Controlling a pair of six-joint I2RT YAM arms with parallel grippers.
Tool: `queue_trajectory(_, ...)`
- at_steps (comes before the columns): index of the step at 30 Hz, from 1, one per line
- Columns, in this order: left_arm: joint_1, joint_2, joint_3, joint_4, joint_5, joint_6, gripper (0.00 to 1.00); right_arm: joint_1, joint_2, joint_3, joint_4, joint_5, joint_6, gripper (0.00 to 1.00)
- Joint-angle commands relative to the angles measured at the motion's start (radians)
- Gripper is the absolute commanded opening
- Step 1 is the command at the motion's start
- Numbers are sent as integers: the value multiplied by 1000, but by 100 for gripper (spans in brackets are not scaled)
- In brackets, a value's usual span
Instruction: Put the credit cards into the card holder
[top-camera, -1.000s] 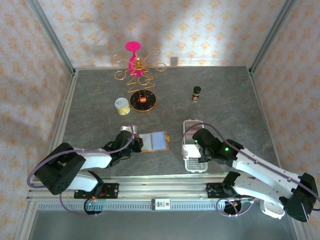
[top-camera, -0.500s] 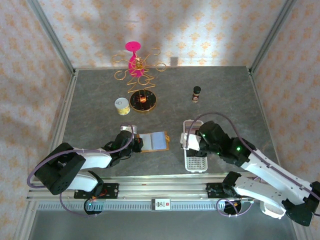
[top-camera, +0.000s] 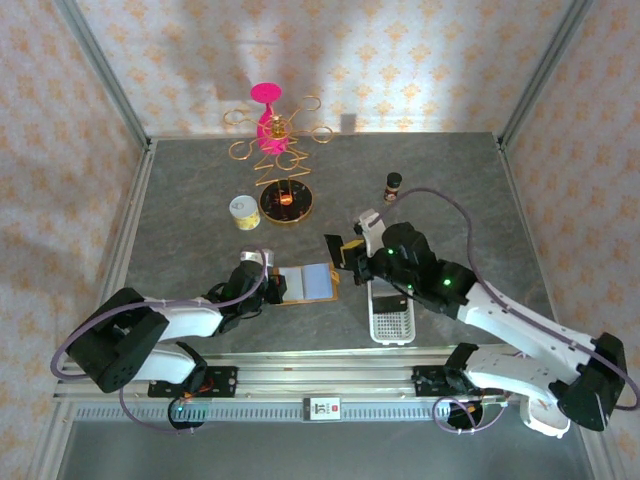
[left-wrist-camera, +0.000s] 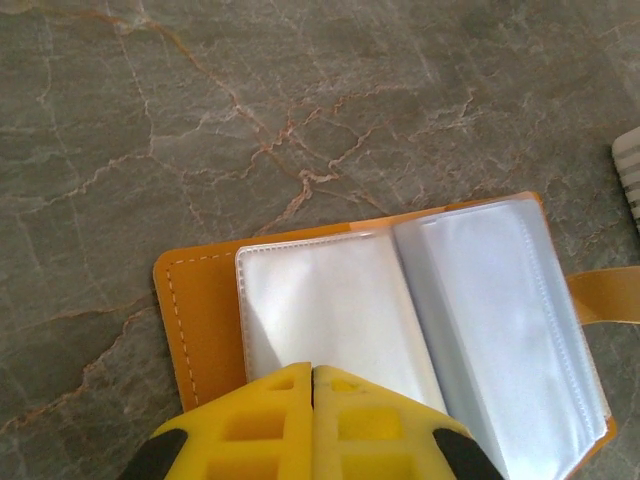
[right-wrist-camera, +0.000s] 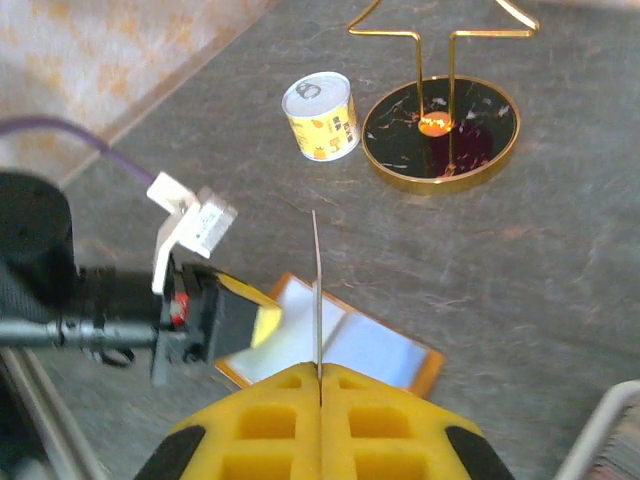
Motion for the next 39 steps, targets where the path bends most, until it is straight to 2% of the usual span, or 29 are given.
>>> queue_trajectory(1,-9,-32,-15,15,-27,30,1,-5,36,-56,193,-10,292,0)
queue_trajectory(5,-9,-66,-18,-13,-72,31,1,-3,116,-93,251,-2,449,0)
queue_trajectory(10,-9,-96,-36,-2,-95,22,4,14,226,-116,299,-26,499,0)
queue_trajectory(17,-9,-27,3,-33,-68,32,6,40,375,-65,304,2,497,0)
queue_trajectory(21,-9,8,25,-71,-103,36,6,53,450,-33,297,5,495,0)
queue_trajectory(39,-9,19,33,-86,-108,38,4,58,592,-4,376,21,577,0)
